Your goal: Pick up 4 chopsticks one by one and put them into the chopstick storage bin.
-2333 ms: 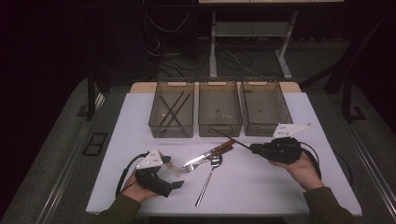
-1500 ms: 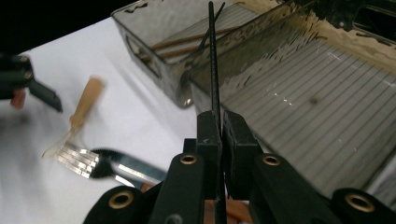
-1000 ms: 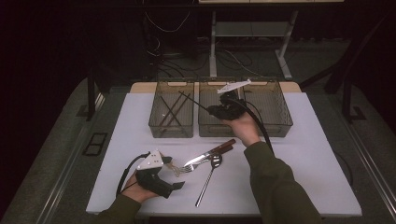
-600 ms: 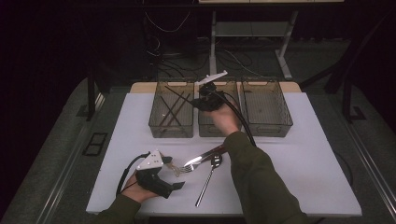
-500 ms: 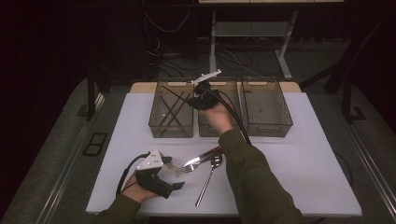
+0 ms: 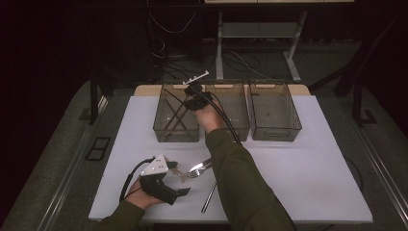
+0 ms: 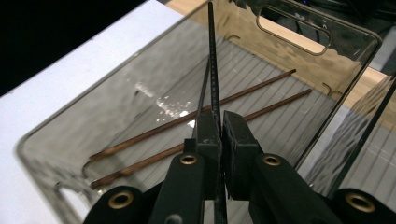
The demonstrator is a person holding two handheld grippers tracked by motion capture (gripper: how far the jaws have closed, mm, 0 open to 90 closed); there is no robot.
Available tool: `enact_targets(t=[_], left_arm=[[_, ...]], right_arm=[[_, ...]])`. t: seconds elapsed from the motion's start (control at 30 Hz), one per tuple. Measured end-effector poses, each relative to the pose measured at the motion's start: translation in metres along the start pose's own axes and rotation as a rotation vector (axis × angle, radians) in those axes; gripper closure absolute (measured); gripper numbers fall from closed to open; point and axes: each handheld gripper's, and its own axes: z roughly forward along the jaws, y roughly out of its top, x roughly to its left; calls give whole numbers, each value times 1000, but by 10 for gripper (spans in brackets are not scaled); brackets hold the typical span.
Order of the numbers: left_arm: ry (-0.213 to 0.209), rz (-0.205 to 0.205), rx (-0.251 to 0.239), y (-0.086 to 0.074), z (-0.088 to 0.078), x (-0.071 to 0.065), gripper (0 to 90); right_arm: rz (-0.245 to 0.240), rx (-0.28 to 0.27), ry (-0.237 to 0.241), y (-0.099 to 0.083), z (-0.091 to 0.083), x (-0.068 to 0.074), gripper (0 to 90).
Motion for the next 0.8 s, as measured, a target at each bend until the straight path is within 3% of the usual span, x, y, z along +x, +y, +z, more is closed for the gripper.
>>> enact_targets(t=[0.2, 0.23, 0.27, 0.37, 0.63, 0.8], left_arm=[[-1, 3, -6, 0, 0, 1, 0], [-2, 4, -5, 0, 0, 1, 0], [-4, 4, -1, 0, 0, 1, 0], [-6, -3, -7, 0, 0, 0, 0], [-1, 1, -2, 0, 0, 1, 0], [2, 6, 5, 0, -2, 2, 0]], right_arm=[[28, 12, -18, 4, 13, 2, 850], [28, 7, -9, 4, 14, 2, 829], [23, -1, 2, 4, 15, 3, 752], [0, -1, -1, 3, 14, 5, 676], [-13, -41, 29, -3, -4, -4, 476], [-9, -75, 58, -14, -24, -14, 407]])
